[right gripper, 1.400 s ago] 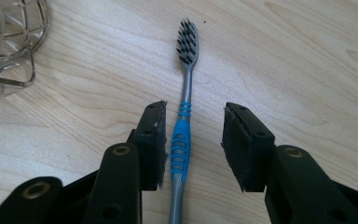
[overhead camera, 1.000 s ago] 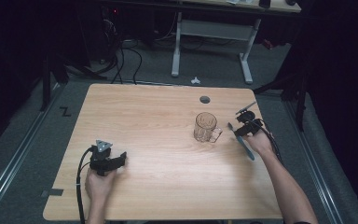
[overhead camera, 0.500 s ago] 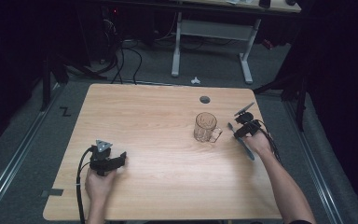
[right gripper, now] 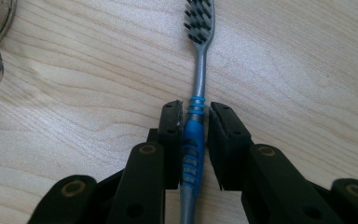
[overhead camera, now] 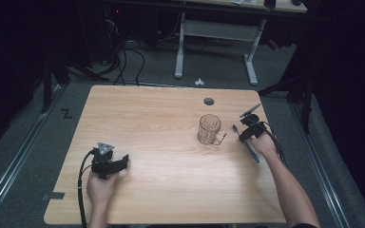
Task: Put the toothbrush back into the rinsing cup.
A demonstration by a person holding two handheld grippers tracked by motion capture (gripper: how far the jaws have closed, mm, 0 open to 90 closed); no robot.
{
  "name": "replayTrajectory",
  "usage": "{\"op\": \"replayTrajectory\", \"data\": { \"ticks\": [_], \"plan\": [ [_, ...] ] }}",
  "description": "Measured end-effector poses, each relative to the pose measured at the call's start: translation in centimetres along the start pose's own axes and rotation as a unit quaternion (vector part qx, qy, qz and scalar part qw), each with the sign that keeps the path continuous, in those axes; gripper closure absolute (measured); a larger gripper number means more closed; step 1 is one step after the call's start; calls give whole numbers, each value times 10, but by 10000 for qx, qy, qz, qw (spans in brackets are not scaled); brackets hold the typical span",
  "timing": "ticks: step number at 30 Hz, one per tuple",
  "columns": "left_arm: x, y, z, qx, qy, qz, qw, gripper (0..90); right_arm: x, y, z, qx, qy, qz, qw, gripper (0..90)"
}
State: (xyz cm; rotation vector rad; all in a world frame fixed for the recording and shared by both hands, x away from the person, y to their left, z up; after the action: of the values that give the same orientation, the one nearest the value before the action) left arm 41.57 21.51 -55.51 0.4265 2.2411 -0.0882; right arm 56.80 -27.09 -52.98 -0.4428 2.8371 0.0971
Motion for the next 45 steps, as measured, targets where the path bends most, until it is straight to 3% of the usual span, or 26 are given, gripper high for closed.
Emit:
{"op": "replayTrajectory", "data": {
  "ticks": [21,30,39,45],
  "plan": [
    [0,0,0,-5,3,5,10000,283,2,5,-6,-61,-90,-80,9999,793],
    [0,0,0,-12,2,9,10000,284,1,10,-20,-100,-402,-258,9988,794],
    [0,0,0,-21,4,14,10000,284,1,14,-38,-184,-704,-289,9969,794],
    [0,0,0,-30,3,16,10000,285,2,18,-53,-264,-1017,-375,9938,796]
  ]
}}
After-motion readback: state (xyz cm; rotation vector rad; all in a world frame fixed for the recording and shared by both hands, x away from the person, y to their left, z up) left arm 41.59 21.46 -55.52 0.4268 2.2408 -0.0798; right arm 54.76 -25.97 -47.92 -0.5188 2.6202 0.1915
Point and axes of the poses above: each handheld gripper's, and its own axes: z roughly forward along the jaws, x roughly out of its underside, y roughly to its left, the point moved 7 cm from there along z, roughly forward along the jaws, and after that the axes turned 12 degrees about z, right-handed, at the moved point
